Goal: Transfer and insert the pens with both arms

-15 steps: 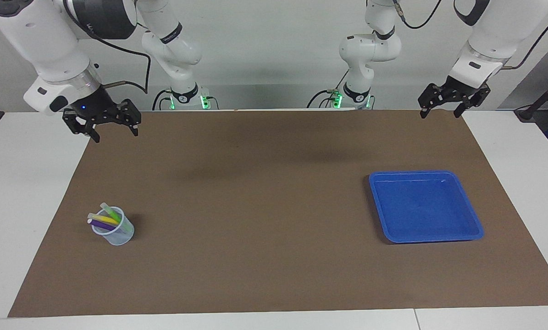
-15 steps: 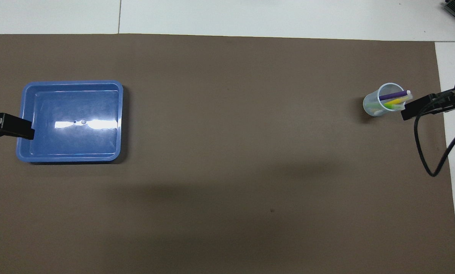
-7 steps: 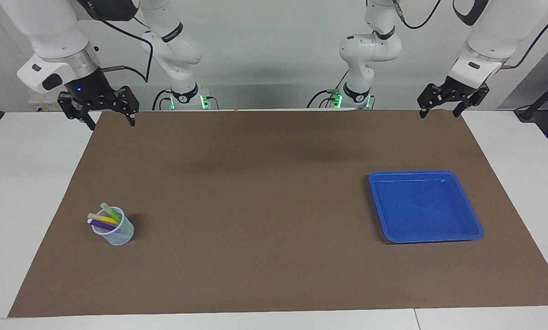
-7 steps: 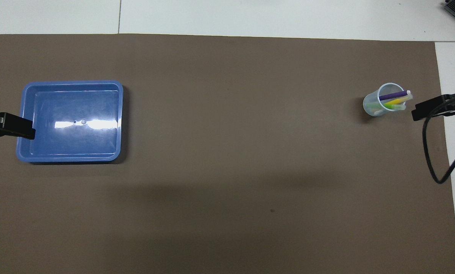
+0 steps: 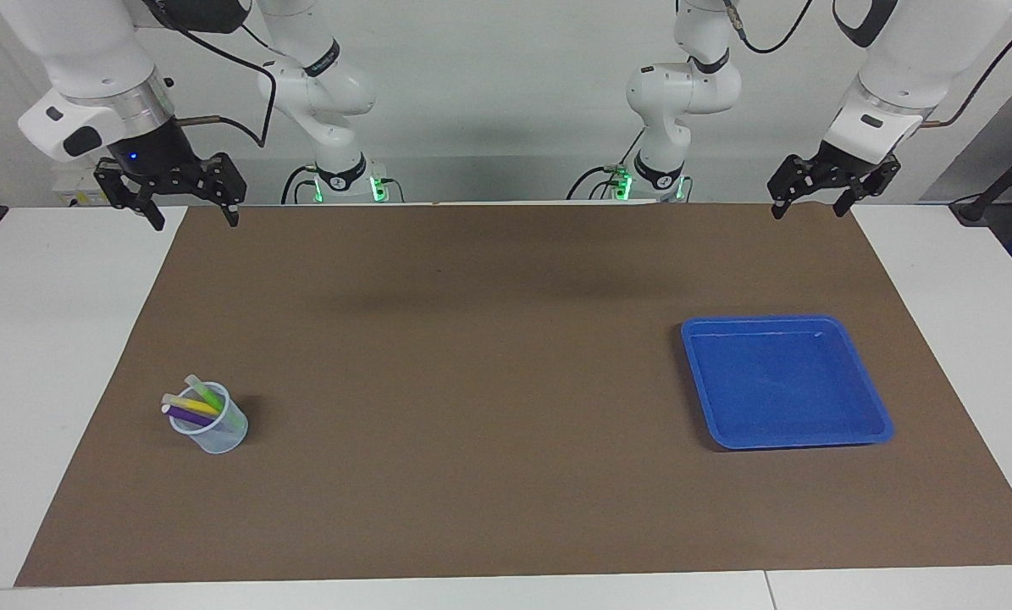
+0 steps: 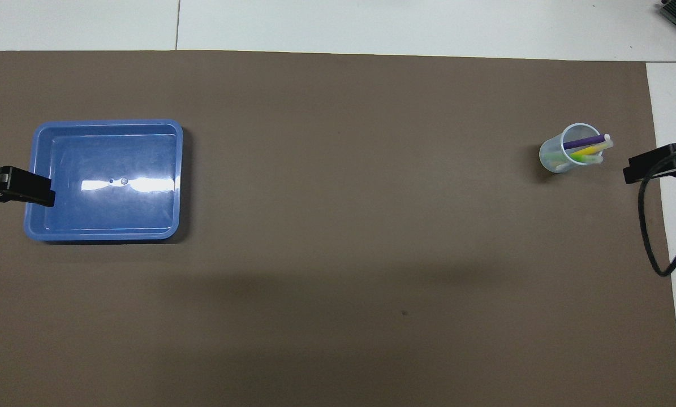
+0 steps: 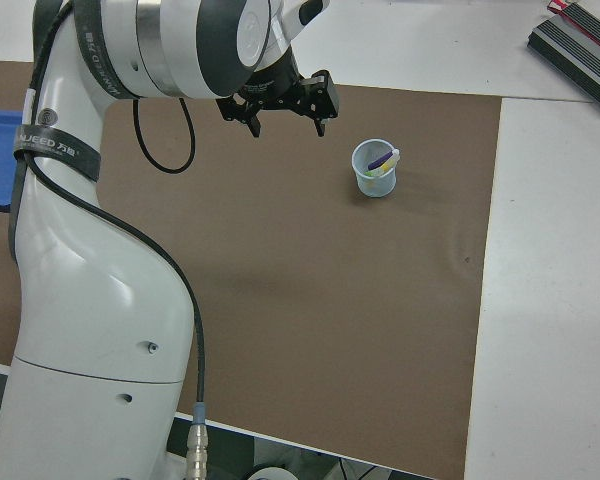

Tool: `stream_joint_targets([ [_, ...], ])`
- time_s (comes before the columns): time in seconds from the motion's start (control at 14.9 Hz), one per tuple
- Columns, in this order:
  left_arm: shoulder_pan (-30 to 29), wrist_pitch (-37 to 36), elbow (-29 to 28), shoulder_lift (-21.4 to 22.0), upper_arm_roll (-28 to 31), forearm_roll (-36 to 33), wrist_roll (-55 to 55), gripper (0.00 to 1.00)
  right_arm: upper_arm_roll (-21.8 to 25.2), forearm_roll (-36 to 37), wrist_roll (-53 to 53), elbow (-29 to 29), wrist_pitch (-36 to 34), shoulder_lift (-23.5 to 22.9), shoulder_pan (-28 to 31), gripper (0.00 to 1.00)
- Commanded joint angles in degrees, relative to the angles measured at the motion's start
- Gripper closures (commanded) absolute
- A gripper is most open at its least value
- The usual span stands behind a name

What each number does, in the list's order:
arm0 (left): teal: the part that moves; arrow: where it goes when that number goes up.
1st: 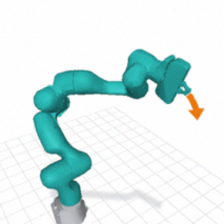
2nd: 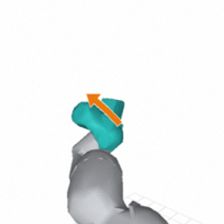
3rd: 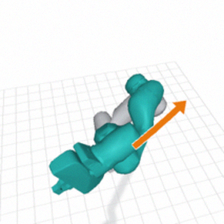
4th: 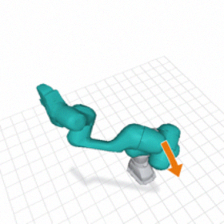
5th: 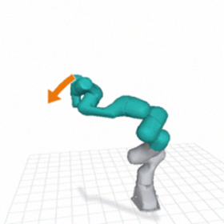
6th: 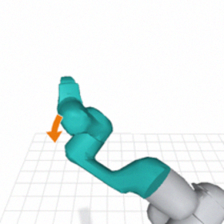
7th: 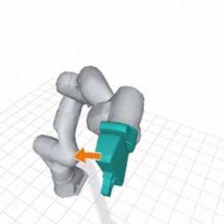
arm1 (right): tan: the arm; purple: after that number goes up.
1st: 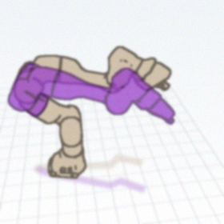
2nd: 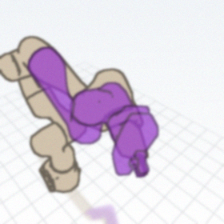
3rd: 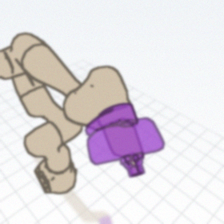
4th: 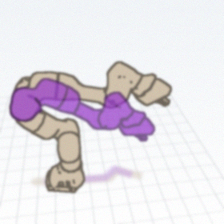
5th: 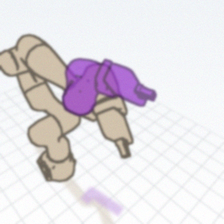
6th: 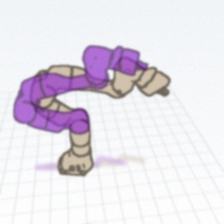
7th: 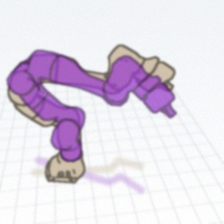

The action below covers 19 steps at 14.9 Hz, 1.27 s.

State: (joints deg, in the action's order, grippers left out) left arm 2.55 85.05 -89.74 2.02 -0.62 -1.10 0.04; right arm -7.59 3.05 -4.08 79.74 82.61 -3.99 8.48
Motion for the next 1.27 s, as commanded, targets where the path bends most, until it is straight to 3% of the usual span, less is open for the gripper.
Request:
stream_joint_targets([
  [0.0,-0.9,0.5,0.1,0.0,-0.9,-0.4,-0.7,0.00,0.4,-1.4,3.4,1.4,-0.9,1.4,0.0,0.00],
  [1.21,-0.9,0.6,0.2,0.0,-0.9,-0.4,-0.6,0.00,0.3,-1.2,6.0,0.9,-1.3,1.4,0.1,0.00],
])
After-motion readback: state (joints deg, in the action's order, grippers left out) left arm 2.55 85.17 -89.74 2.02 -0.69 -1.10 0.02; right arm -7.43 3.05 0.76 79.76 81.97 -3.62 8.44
